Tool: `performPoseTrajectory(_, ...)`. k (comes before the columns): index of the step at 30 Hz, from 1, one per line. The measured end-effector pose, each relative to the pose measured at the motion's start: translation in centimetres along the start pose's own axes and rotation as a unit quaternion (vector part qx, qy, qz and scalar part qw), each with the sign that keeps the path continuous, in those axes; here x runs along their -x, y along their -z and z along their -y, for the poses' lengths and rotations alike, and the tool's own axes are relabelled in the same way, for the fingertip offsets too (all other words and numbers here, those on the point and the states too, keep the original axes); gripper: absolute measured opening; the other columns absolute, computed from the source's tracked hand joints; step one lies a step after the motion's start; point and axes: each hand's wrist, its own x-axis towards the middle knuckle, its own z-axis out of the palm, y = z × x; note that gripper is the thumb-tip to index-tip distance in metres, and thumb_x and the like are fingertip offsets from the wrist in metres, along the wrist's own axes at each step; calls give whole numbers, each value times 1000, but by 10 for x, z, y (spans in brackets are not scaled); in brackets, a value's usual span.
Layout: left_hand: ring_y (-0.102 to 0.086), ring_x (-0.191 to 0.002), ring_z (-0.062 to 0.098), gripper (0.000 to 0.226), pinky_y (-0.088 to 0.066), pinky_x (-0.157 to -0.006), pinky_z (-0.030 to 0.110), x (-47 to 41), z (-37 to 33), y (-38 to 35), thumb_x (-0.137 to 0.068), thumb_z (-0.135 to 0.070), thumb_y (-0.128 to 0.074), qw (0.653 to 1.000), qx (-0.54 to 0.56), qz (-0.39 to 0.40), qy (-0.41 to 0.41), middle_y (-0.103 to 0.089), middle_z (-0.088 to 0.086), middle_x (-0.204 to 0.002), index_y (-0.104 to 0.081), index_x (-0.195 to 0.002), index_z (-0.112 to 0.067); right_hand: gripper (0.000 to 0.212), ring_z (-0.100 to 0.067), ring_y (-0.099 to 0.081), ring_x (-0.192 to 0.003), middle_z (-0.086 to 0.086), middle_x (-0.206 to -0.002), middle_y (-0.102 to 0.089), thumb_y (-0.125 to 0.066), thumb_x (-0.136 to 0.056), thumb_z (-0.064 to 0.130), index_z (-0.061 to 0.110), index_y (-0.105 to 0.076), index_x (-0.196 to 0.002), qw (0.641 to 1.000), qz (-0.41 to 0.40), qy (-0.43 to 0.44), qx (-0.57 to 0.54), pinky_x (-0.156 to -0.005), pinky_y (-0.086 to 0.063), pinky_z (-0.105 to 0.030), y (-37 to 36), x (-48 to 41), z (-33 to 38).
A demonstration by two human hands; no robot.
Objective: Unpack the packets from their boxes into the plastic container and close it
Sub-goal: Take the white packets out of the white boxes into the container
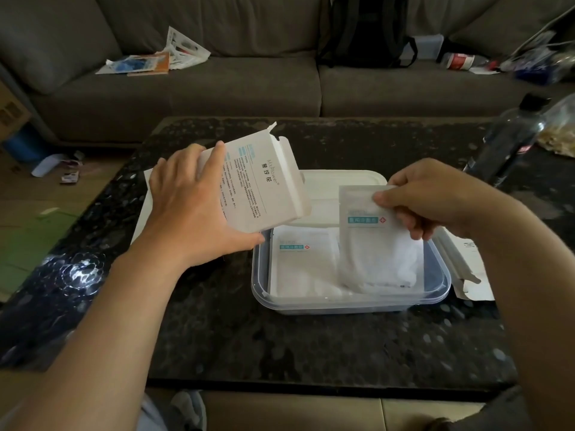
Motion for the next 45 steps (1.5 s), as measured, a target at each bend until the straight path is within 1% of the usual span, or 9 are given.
performPoseTrajectory(5,-21,-140,30,140,-11,-121,56,1,-1,0,-45,-77,-81,1000,4,-2,-5,-26,8,-149,-15,-154,-20,21,-17,-62,-41,-11,-71,-70,-63,-99,30,9,-66,-96,994,-51,-16,99,-44,-52,-24,-21,-20,-5)
performPoseTrajectory(11,-23,-140,31,138,-13,-120,57,1,-3,1,-42,-83,-66,1000,16,1,-4,-27,8,-148,-15,-153,-21,16,-21,-70,-57,-2,-81,-66,-62,-100,30,16,-61,-107,982,-115,-12,151,-57,-61,-31,-24,-28,-12)
performPoseTrajectory(21,-24,-139,31,138,-15,-119,58,1,-6,-1,-45,-79,-79,1000,9,0,-16,-28,8,-148,-16,-153,-20,17,-19,-73,-55,-6,-76,-72,-61,-99,31,14,-63,-102,971,-75,-52,219,-68,-65,-37,-40,-34,-15)
performPoseTrajectory(28,-25,-139,31,138,-16,-119,57,1,-7,-1,-45,-80,-78,1000,11,-2,-20,-29,7,-147,-16,-153,-20,12,-21,-70,-67,-6,-85,-69,-61,-100,23,14,-63,-92,994,-85,26,61,-64,-60,-31,-23,-19,-7)
performPoseTrajectory(32,-27,-138,31,139,-17,-118,56,2,-8,-2,-40,-87,-61,1000,17,-11,-16,-31,7,-146,-18,-153,-19,19,-27,-66,-68,-22,-90,-71,-58,-101,11,-4,-68,-97,995,-16,53,-84,-83,-61,-47,-7,-6,-11)
performPoseTrajectory(34,-27,-138,31,139,-17,-118,57,1,-8,-3,-40,-88,-58,1000,20,-10,-16,-31,7,-145,-18,-153,-19,20,-30,-66,-68,-29,-93,-70,-57,-101,9,-8,-67,-99,995,1,34,-94,-81,-61,-48,-6,-6,-13)
performPoseTrajectory(37,-27,-138,31,138,-17,-118,58,1,-9,-4,-40,-88,-58,1000,19,-6,-18,-31,7,-145,-17,-153,-20,22,-30,-69,-61,-31,-83,-71,-57,-101,13,-6,-67,-102,999,-7,-16,-41,-67,-64,-39,-17,-16,-14)
performPoseTrajectory(41,-27,-138,30,138,-16,-119,57,2,-11,-4,-40,-87,-58,1000,21,-6,-18,-31,7,-145,-18,-153,-20,15,-22,-73,-53,-13,-70,-74,-57,-100,22,9,-65,-95,992,-21,-43,119,-58,-63,-32,-33,-27,-10)
performPoseTrajectory(45,-27,-138,30,137,-17,-119,56,1,-11,-6,-40,-86,-62,1000,18,-7,-21,-30,7,-146,-18,-153,-20,28,-20,-69,-72,-3,-93,-67,-67,-92,35,18,-54,-111,957,-40,-33,284,-68,-61,-34,-47,-25,-10)
